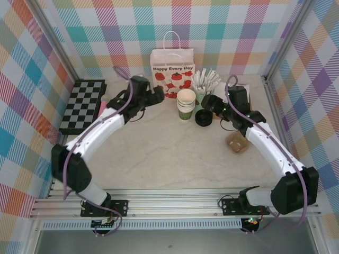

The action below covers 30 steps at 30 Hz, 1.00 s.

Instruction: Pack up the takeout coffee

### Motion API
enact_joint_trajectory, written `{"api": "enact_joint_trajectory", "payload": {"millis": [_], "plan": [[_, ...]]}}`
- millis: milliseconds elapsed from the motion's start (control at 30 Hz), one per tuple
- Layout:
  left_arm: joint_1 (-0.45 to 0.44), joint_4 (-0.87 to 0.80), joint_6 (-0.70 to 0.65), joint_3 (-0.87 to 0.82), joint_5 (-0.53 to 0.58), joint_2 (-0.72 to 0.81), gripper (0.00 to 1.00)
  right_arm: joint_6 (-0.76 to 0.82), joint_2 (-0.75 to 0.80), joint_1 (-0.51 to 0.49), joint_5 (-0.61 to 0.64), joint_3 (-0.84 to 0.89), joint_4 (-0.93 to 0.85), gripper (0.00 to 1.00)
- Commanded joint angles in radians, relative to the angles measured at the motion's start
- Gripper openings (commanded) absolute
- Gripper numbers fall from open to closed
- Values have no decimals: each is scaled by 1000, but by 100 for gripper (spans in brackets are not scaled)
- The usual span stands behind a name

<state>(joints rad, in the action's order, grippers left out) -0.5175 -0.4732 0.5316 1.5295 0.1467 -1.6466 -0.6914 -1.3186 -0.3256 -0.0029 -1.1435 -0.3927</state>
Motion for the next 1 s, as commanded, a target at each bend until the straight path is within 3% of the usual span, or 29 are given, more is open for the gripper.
{"api": "enact_joint_trajectory", "payload": {"millis": [0,233,433,633,967], "plan": [[-29,-281,45,213,-152,-160,81,-146,-43,-6,89,-23,-161,89],[-65,-476,-50,617,-101,-455,58,-108,-55,10,112,2,-190,100],[-76,-575,-93,900,-113,-636,52,-89,-74,10,78,11,-203,100],[-81,-590,-108,968,-113,-685,33,-77,-80,10,72,18,-205,100],[-82,-610,-130,975,-141,-703,29,-69,-71,10,73,16,-200,100]]}}
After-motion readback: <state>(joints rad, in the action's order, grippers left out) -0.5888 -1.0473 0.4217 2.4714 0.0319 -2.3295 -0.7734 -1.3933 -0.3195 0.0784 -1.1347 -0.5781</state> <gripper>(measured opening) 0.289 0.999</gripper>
